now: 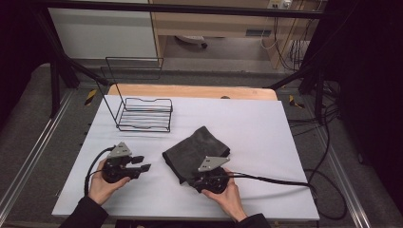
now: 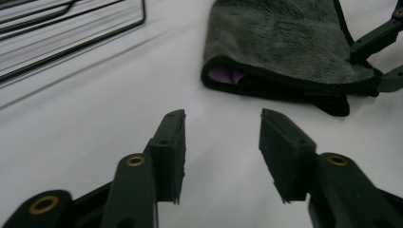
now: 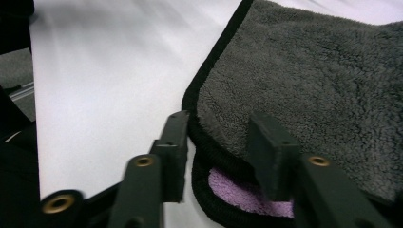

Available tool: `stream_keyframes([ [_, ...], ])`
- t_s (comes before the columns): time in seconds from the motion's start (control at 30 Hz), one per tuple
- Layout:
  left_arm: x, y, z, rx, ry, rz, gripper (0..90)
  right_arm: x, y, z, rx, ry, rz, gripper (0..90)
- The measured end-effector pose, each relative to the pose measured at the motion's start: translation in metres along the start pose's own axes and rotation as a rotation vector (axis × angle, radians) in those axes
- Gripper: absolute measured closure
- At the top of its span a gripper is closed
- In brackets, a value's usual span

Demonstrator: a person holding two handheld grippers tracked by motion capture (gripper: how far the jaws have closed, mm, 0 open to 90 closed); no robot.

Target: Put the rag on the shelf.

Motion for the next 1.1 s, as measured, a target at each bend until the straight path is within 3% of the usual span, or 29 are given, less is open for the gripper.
stream_keyframes([
  [0.03,0.000,0.000,0.000,0.000,0.000,0.000,54.3,0.000,0.001,0.001,-0.003,0.001,0.002,64.3],
  [0.17,-0.016,-0.022,0.011,0.043,-0.074,-0.002,59.6,0.001,0.006,0.004,-0.011,0.000,0.008,74.0],
  [0.37,-0.025,-0.044,0.019,0.065,-0.116,-0.015,64.8,-0.004,0.014,0.006,-0.030,-0.022,-0.018,85.2],
  [0.73,-0.024,-0.065,0.018,0.079,-0.103,-0.004,76.5,-0.003,0.019,0.010,-0.071,-0.030,-0.007,81.6],
  [0.93,-0.025,-0.067,0.016,0.078,-0.099,0.000,82.6,-0.001,0.017,0.009,-0.081,-0.037,0.010,78.0],
  [1.1,-0.025,-0.064,0.017,0.082,-0.112,0.007,85.8,0.000,0.012,0.006,-0.063,-0.045,0.024,90.0],
])
Point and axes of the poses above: each handheld gripper's, and its own axes: y roughly backward along the jaws, z roughly out of its top, x roughly to its left, the point moved 6 cm from there along -y, roughly forward along the jaws, and after that the axes turned 7 degrees about z, right-handed, at the moved point
